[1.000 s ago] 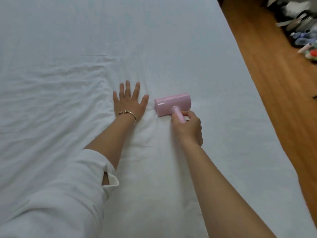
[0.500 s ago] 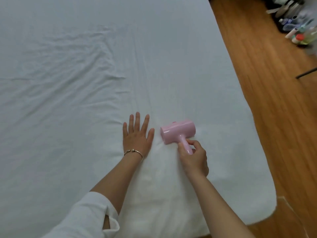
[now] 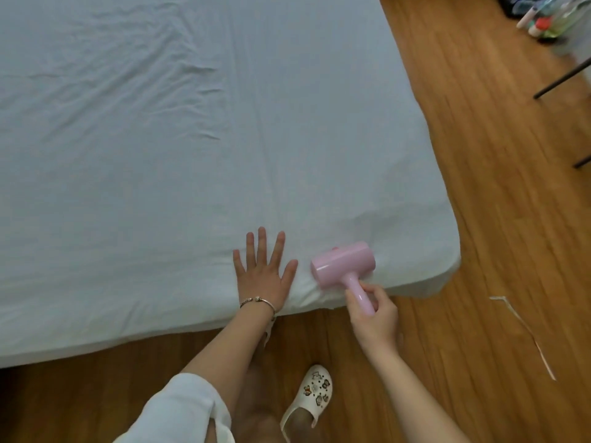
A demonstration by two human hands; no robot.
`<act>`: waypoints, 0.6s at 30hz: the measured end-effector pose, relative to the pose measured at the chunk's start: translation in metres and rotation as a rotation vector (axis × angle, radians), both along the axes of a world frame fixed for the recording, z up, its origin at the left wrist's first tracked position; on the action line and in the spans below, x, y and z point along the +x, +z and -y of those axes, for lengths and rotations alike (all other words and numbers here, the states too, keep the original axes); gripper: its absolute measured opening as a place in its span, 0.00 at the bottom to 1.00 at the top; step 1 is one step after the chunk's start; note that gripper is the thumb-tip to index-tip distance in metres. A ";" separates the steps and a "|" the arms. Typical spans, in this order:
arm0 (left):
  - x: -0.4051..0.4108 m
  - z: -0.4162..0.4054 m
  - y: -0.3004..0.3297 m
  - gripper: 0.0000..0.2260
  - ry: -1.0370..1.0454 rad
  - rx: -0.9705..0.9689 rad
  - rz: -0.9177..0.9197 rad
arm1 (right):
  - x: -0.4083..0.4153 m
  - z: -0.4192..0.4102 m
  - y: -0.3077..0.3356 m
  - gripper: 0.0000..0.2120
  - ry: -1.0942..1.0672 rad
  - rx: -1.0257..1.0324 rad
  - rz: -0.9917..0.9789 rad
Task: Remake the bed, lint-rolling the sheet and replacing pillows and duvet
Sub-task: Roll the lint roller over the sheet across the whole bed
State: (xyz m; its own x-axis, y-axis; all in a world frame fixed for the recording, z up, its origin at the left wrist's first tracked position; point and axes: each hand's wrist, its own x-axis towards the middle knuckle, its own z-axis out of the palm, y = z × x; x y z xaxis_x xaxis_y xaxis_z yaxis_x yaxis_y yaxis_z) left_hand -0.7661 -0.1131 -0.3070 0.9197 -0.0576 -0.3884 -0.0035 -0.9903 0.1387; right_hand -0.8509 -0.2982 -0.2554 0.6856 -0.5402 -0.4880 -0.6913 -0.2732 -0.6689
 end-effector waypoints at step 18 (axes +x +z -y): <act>-0.039 -0.017 0.010 0.38 -0.062 0.045 -0.125 | 0.006 0.014 -0.001 0.06 0.261 0.027 0.068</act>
State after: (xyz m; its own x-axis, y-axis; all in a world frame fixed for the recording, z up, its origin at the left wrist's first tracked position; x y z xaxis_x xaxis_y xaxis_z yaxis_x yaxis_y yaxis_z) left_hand -0.8055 -0.0965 -0.2973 0.8592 -0.0931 -0.5031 -0.0506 -0.9939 0.0975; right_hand -0.8453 -0.3126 -0.2567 0.8316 -0.3283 -0.4479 -0.5531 -0.4174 -0.7210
